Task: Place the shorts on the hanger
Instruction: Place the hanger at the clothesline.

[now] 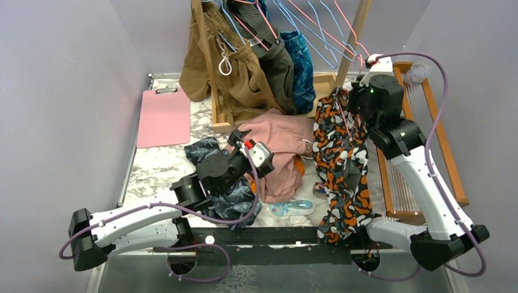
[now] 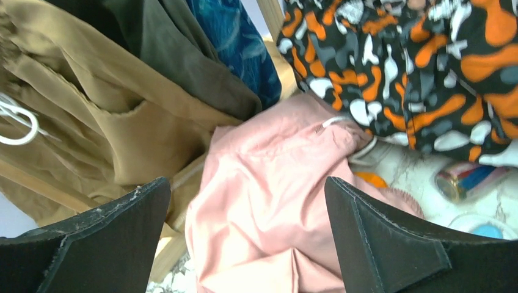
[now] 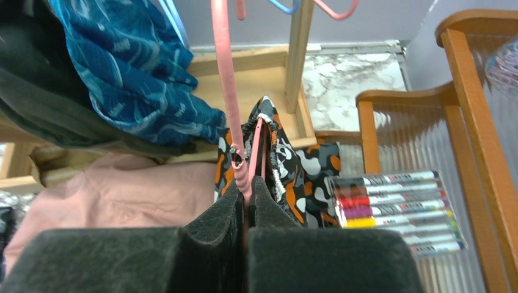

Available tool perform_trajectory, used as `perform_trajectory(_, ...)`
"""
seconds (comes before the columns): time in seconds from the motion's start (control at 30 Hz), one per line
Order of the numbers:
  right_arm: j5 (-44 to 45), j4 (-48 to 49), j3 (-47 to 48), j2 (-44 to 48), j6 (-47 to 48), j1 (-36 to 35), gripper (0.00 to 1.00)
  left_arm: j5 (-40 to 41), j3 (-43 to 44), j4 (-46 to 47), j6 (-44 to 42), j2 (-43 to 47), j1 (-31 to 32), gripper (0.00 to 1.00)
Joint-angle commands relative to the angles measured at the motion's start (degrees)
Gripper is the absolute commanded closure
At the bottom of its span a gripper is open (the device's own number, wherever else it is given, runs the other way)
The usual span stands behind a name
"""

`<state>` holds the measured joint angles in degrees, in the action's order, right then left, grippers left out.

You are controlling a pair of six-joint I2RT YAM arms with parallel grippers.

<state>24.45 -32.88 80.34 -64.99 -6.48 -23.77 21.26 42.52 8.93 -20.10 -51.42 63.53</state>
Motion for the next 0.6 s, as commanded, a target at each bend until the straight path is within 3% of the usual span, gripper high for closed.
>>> perform_trajectory(0.0,-9.09,12.83,-0.14,-0.71,-1.09,3.49,0.99,-0.49,-3.71,2.69,1.34,2.68,-0.51,0.01)
perform_trajectory(0.2,-14.54,17.68,1.67,-4.37,2.1,5.03,0.99,0.55,-7.84,4.27,2.45,5.9,-0.59,0.01)
perform_trajectory(0.57,-15.3,23.77,5.88,-10.32,9.85,6.37,0.99,1.41,-9.34,4.88,2.75,7.34,-0.64,0.01)
